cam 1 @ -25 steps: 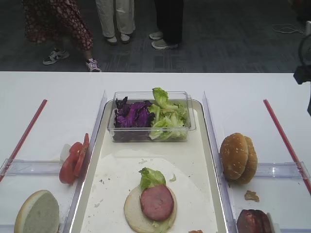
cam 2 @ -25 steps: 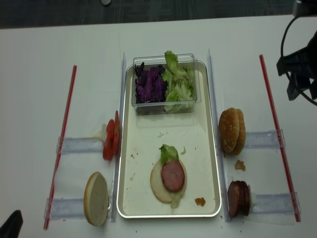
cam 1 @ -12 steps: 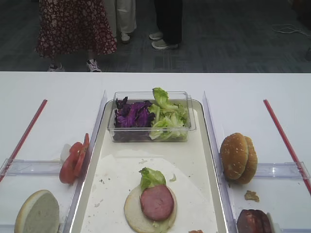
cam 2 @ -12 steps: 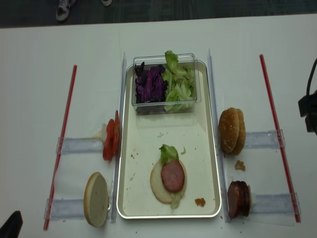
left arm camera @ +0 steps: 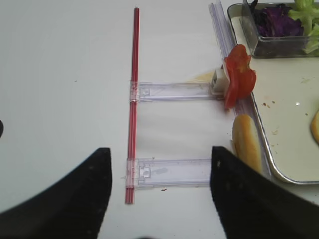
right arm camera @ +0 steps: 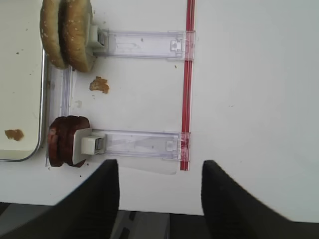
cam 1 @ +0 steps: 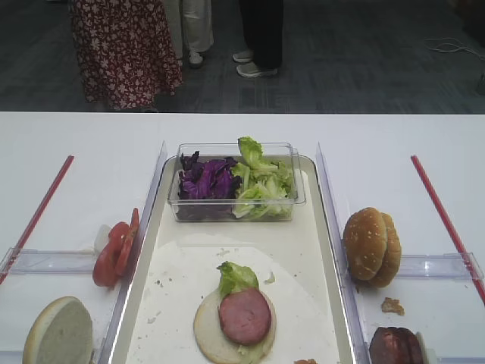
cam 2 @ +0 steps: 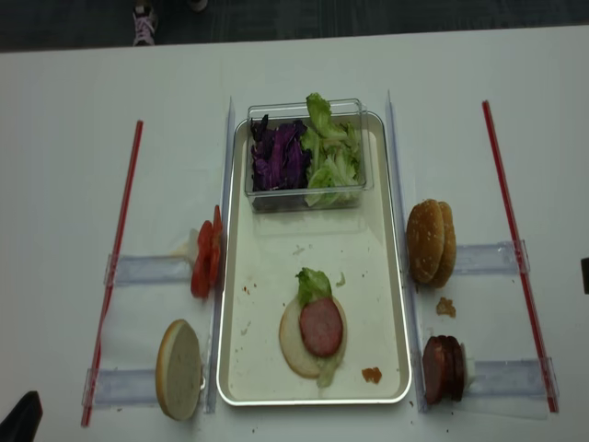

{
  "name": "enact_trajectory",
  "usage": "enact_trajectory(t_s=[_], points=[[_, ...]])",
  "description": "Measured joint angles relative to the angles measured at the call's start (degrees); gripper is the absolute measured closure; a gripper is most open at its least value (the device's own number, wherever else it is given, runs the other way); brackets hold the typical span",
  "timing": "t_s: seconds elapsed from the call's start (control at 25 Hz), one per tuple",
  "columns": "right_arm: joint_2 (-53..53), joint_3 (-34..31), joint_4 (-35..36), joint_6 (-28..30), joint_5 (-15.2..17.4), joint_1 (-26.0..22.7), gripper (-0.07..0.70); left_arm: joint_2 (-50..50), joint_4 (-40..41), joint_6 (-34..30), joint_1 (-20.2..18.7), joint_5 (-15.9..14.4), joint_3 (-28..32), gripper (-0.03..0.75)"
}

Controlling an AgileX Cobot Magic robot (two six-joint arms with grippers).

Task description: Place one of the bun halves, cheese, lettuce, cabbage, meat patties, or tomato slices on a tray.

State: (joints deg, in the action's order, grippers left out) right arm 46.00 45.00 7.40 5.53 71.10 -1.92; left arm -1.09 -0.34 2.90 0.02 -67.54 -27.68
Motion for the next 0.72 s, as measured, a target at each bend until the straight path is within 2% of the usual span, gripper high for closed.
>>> enact_trajectory(t_s=[0.72], points=[[-14.8,-15.0,1.9,1.4,-4.3,0.0,0.241,0.0,0.0,0.0,0.0,0.0,0.0,0.304]])
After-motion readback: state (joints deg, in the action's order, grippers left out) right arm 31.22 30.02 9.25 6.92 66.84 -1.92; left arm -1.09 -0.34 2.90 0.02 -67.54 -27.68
